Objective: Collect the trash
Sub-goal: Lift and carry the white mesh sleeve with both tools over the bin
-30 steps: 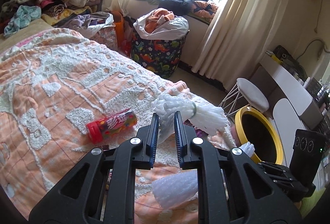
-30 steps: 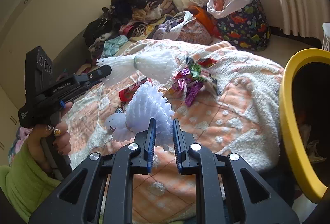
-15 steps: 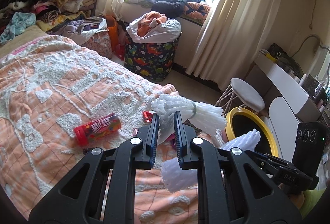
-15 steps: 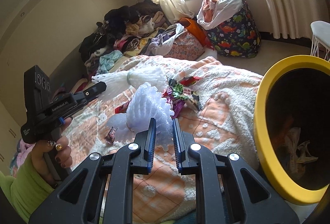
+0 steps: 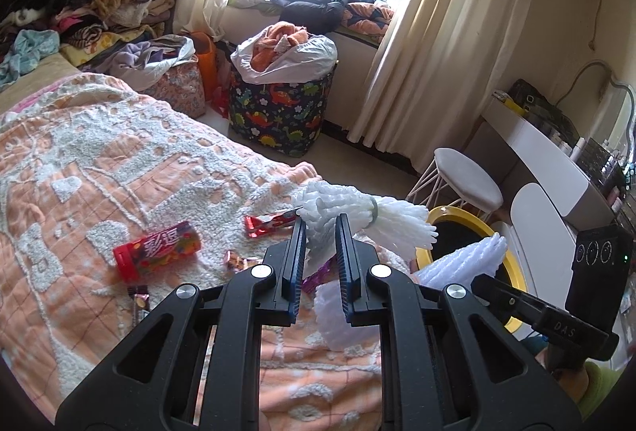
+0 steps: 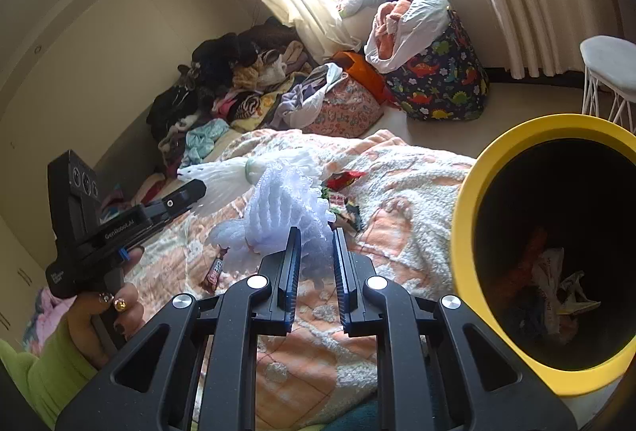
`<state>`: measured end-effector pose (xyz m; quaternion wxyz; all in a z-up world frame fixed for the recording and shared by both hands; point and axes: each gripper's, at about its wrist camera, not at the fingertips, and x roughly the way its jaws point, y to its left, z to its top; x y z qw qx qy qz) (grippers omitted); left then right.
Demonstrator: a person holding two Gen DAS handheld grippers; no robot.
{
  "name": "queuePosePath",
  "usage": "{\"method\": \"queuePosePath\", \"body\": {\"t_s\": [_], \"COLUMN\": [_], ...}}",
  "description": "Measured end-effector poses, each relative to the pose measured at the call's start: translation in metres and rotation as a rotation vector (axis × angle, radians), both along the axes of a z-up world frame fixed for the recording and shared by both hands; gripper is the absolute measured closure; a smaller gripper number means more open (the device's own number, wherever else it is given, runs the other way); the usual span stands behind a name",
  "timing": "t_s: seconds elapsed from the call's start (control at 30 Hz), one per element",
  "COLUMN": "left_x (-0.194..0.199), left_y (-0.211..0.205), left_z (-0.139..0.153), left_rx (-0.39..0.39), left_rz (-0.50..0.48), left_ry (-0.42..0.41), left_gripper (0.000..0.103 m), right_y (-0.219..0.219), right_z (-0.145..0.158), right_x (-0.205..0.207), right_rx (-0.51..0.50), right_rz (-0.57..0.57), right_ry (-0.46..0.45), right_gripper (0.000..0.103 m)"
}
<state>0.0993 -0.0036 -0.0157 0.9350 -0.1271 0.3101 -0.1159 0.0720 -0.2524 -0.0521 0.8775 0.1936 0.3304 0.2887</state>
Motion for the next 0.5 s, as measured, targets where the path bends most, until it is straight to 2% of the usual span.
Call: {"method": "queuePosePath", "body": {"t_s": [0.5], "left_x": [0.007], "left_y": [-0.024], "left_z": [0.004], "left_rx": [0.035], "left_rz": [0.006], "left_ry": [-0.008], "left_gripper": [0.093], "right_y": [-0.048], "right_z": [0.001], "right_x": [0.003], "right_rx": [0.06], "right_rz": [-0.097], "right_ry": [-0.005], "right_gripper": [0.087]}}
